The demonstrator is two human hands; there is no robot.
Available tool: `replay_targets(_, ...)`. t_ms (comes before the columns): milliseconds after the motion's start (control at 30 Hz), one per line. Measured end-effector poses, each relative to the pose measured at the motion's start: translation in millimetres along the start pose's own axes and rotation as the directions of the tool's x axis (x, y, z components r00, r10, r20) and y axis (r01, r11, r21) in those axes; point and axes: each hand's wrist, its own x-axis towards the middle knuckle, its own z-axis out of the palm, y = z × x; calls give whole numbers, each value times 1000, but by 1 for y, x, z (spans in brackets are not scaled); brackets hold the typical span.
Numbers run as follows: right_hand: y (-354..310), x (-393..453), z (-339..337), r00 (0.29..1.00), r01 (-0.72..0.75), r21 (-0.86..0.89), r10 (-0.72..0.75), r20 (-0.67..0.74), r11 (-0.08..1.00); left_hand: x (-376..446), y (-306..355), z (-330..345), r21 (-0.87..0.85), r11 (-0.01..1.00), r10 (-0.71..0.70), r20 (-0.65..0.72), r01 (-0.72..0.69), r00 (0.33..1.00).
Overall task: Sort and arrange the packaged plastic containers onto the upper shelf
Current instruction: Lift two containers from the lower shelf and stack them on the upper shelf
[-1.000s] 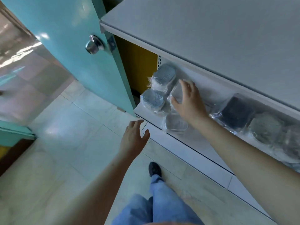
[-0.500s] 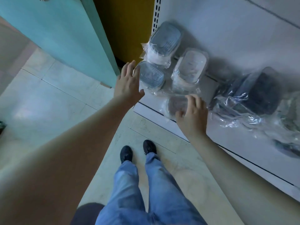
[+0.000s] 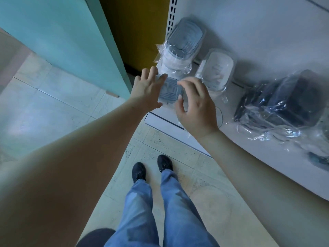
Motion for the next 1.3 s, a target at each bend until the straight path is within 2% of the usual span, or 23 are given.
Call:
replay_targets(100, -2, 28, 3, 998, -22, 37, 23, -54, 999, -2, 3, 1, -128, 991, 36, 26, -33, 999)
replay_targets(200, 1, 61, 12, 993, -87, 7, 87, -82, 996, -9, 0, 0, -232, 973, 12, 52, 0, 999)
replay_targets(300, 11, 97, 24, 981, -185, -143, 192, 38, 972, -17, -7, 1, -325, 945, -17, 6, 18, 1000)
replay_targets(433, 19, 137, 36, 911, -269, -350, 355, 209, 897, -26, -16, -3, -384, 923, -27, -61, 2, 998)
replay_targets(533, 14, 156, 49, 837, -375, -405, 492, 237, 833, -30, -22, -8, -400, 917, -49, -126, -5, 991)
replay_targets(667, 14, 167, 61, 795, -457, -400, 566, 216, 795, -38, -29, -12, -433, 901, -74, -193, -17, 978)
replay_targets(867, 19, 153, 52, 854, -444, -318, 503, 131, 838, -45, -34, -15, -502, 864, -106, -266, -44, 958)
replay_targets(1067, -12, 113, 14, 960, -277, -123, 270, -74, 953, -73, -30, -23, -594, 805, -213, -278, 7, 937)
replay_targets(1300, -88, 15, -91, 989, -107, -41, 102, -103, 993, -175, -10, -92, -782, 621, -355, -210, 62, 911)
